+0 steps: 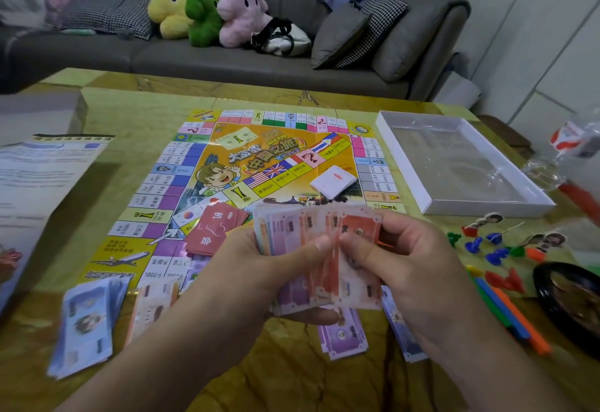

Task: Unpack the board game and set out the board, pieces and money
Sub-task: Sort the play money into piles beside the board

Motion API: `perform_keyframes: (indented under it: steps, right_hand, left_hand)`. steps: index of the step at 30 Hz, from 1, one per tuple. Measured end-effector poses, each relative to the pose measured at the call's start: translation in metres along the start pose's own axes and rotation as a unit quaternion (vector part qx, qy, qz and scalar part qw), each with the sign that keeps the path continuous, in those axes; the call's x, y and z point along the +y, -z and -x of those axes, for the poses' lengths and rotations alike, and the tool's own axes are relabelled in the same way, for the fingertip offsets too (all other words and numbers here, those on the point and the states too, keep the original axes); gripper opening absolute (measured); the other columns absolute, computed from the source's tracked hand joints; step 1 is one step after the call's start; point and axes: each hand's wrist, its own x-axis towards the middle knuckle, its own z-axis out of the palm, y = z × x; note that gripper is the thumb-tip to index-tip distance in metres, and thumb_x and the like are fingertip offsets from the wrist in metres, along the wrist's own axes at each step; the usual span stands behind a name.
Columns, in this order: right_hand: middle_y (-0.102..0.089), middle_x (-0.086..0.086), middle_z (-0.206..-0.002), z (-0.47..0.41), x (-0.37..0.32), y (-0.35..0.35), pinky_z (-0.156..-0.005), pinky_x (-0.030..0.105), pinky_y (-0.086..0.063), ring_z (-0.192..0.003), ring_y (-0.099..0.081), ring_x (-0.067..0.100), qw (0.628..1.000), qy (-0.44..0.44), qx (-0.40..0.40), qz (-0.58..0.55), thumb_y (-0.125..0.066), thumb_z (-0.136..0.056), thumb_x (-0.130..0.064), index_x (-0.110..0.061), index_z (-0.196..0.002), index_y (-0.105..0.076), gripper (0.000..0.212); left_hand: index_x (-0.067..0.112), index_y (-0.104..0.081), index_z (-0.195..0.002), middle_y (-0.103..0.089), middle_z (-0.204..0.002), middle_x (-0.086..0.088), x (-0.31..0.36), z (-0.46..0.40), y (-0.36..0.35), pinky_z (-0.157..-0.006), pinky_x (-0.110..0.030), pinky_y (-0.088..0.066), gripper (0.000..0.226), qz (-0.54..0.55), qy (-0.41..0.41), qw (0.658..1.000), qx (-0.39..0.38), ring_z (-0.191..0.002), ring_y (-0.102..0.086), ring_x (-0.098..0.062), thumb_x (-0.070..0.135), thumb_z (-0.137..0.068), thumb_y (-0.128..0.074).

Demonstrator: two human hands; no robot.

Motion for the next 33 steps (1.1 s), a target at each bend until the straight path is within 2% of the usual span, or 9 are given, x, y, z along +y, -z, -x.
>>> perform_keyframes:
  steps: [3, 6, 11, 14, 17, 19, 23, 28, 33]
  right_hand:
    - [-0.082, 0.005, -0.091, -0.001, -0.003, 0.005, -0.067, 0.038, -0.066, -0.085, -0.080, 0.024, 1.000, 0.002, 0.009, -0.007, -0.076, -0.087, -0.018, -0.017, -0.100, -0.081, 0.014]
    - [-0.082, 0.006, -0.093, 0.000, -0.004, 0.006, -0.068, 0.034, -0.065, -0.085, -0.080, 0.023, 1.000, 0.001, -0.013, -0.006, -0.075, -0.082, -0.025, -0.016, -0.102, -0.081, 0.023]
    - [-0.082, 0.006, -0.091, 0.001, -0.003, 0.003, -0.066, 0.034, -0.065, -0.084, -0.080, 0.024, 1.000, -0.012, -0.013, 0.006, -0.075, -0.091, -0.008, -0.014, -0.104, -0.080, 0.016]
    - [-0.082, 0.003, -0.091, -0.001, -0.003, 0.000, -0.069, 0.039, -0.065, -0.084, -0.080, 0.021, 0.999, -0.001, 0.011, 0.033, -0.076, -0.091, -0.010, -0.018, -0.102, -0.079, 0.014]
    - [-0.081, -0.002, -0.095, -0.002, -0.001, -0.012, -0.075, 0.049, -0.066, -0.088, -0.079, 0.019, 0.996, -0.001, -0.014, 0.084, -0.076, -0.095, -0.021, -0.023, -0.104, -0.075, 0.009]
    - [-0.080, -0.001, -0.095, -0.002, -0.002, -0.017, -0.073, 0.049, -0.066, -0.086, -0.079, 0.019, 0.995, -0.002, -0.027, 0.092, -0.072, -0.098, -0.025, -0.025, -0.103, -0.074, 0.006]
    - [-0.079, 0.008, -0.092, -0.004, -0.010, -0.013, -0.061, 0.031, -0.060, -0.083, -0.078, 0.025, 0.999, -0.012, -0.040, 0.029, -0.069, -0.099, -0.016, -0.016, -0.101, -0.076, 0.008]
    - [-0.080, 0.009, -0.085, -0.006, -0.008, -0.013, -0.047, 0.020, -0.053, -0.065, -0.075, 0.013, 0.998, -0.051, 0.017, -0.037, -0.067, -0.095, 0.004, -0.007, -0.099, -0.076, 0.015]
    - [-0.081, -0.002, -0.087, -0.004, 0.004, -0.021, -0.071, 0.041, -0.065, -0.081, -0.080, 0.014, 0.991, -0.093, 0.008, 0.094, -0.070, -0.098, -0.005, -0.020, -0.092, -0.076, 0.017]
  left_hand:
    - [0.000, -0.069, -0.116, -0.077, -0.104, -0.025, 0.005, 0.001, -0.001, -0.070, -0.060, -0.062, 0.027, 0.041, 0.001, 0.999, 0.005, -0.092, -0.077, -0.044, 0.011, -0.091, -0.066]
    - [0.003, -0.074, -0.107, -0.078, -0.102, -0.024, 0.006, 0.001, 0.001, -0.064, -0.053, -0.065, 0.019, 0.007, -0.016, 1.000, 0.002, -0.089, -0.077, -0.044, 0.006, -0.090, -0.067]
    - [0.005, -0.076, -0.103, -0.079, -0.097, -0.021, 0.004, 0.000, 0.003, -0.058, -0.047, -0.065, 0.016, -0.036, -0.008, 0.999, 0.011, -0.084, -0.078, -0.040, 0.008, -0.088, -0.072]
    - [0.005, -0.075, -0.105, -0.079, -0.095, -0.020, 0.005, -0.001, 0.004, -0.056, -0.046, -0.065, 0.018, -0.051, -0.015, 0.998, 0.018, -0.082, -0.079, -0.039, 0.007, -0.087, -0.073]
    - [0.007, -0.077, -0.102, -0.079, -0.093, -0.020, 0.004, -0.002, 0.004, -0.054, -0.042, -0.064, 0.015, -0.070, -0.027, 0.997, 0.024, -0.080, -0.079, -0.039, 0.006, -0.088, -0.073]
    - [0.006, -0.077, -0.101, -0.079, -0.092, -0.020, 0.003, -0.002, 0.006, -0.053, -0.039, -0.063, 0.013, -0.082, -0.031, 0.996, 0.027, -0.080, -0.078, -0.038, 0.007, -0.089, -0.072]
    - [0.005, -0.072, -0.111, -0.080, -0.096, -0.018, 0.010, -0.003, 0.013, -0.058, -0.042, -0.065, 0.022, -0.106, -0.021, 0.994, 0.017, -0.084, -0.079, -0.036, 0.011, -0.090, -0.073]
    - [0.002, -0.071, -0.111, -0.080, -0.093, -0.017, 0.020, -0.004, 0.029, -0.065, -0.049, -0.065, 0.022, -0.128, -0.026, 0.989, 0.072, -0.084, -0.079, -0.034, 0.012, -0.091, -0.072]
    - [0.002, -0.065, -0.119, -0.080, -0.095, -0.017, 0.034, -0.004, 0.052, -0.062, -0.044, -0.066, 0.024, -0.071, -0.043, 0.985, 0.152, -0.085, -0.079, -0.033, 0.006, -0.096, -0.066]
